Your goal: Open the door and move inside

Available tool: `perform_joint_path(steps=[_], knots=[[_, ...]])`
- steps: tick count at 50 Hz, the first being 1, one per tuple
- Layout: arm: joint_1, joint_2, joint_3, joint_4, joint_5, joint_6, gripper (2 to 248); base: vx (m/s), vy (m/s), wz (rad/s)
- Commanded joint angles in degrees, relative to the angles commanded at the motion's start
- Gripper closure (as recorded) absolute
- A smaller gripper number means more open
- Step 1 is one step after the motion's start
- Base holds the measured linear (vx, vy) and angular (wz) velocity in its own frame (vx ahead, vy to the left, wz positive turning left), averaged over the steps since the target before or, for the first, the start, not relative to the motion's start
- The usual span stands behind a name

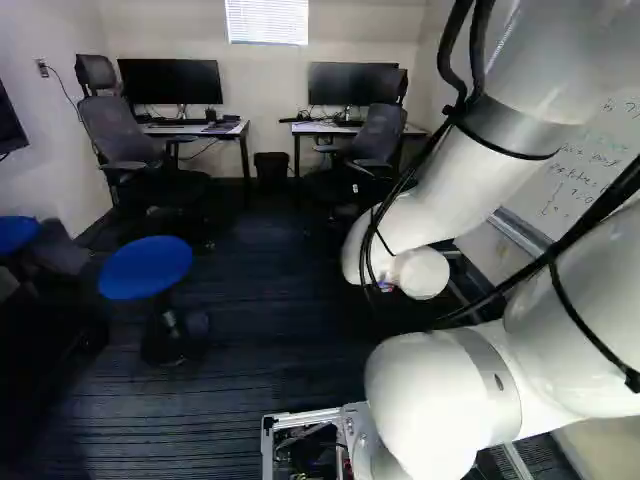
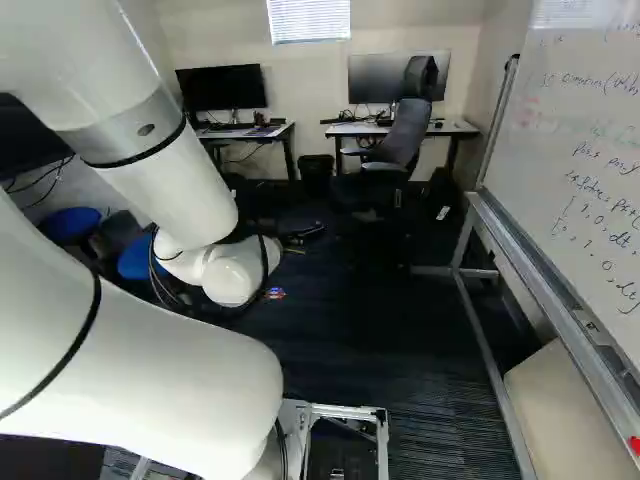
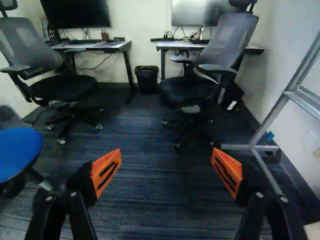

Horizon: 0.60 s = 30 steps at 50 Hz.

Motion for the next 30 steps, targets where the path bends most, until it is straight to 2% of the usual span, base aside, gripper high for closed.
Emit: perform_joint_path(steps=[30], knots=[[0.00, 0.00, 0.00, 0.00, 0.00, 0.00, 3, 0.000, 0.000, 0.000]])
